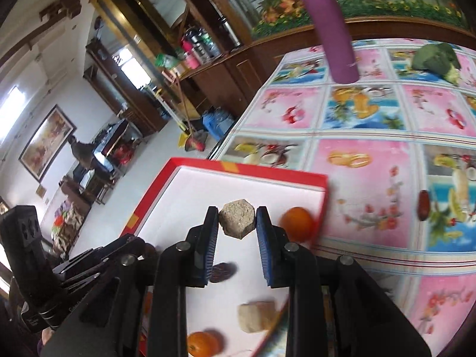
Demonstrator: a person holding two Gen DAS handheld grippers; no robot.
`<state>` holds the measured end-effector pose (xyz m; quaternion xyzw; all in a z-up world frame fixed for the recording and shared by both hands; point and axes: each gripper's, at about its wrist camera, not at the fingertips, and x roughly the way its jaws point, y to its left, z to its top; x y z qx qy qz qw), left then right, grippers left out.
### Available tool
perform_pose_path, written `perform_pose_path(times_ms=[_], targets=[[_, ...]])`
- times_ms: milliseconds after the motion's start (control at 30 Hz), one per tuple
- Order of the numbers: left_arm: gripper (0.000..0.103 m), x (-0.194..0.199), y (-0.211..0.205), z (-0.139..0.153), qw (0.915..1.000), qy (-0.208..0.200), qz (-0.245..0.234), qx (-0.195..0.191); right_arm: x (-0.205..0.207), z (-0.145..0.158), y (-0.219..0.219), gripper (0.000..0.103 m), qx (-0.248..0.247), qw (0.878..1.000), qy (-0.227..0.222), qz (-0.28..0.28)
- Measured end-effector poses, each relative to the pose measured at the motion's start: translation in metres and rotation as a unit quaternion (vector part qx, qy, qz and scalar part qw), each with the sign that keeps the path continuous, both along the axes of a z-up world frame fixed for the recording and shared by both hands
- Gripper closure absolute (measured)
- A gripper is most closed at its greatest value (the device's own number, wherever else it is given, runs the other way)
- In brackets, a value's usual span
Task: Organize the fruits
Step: 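Carry the beige cube and red date into the red tray and open both tools, then withdraw both tools from the tray toward the remaining items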
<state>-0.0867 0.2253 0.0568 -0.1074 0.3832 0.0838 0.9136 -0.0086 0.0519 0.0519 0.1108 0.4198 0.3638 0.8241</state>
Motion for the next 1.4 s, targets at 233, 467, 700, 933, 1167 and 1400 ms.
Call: perform_pose_path(times_ms=[233,467,700,933,1167,1400], targets=[[0.076,-0.001,0.009,-0.012,0.9997,0.015,0.005,0.017,-0.001,-0.020,0.047,0.075,-0.062,0.998,0.023,0.023],[0.076,-0.002,0.005,-0.015,0.9992,0.018,-0.003,0.036,-0.001,-0.028,0.053,0.075,-0.088,0.996,0.020,0.025],[0.076,-0.001,-0.003,-0.016,0.9977,0.020,-0.006,0.064,0.004,-0.034,0.055,0.074,-0.104,0.994,0.030,0.027],[0.068,-0.001,-0.001,-0.015,0.9980,0.024,0.006,0.058,0.008,-0.035,0.047,0.074,-0.081,0.995,0.055,0.037],[0.062,-0.001,-0.008,-0.008,0.9980,0.024,0.012,0.058,0.007,-0.017,0.024,0.068,-0.029,0.998,0.046,0.031],[0.046,0.000,-0.030,0.003,0.9974,0.016,0.002,0.070,0.013,-0.003,-0.025,0.068,-0.011,0.999,0.035,0.000]])
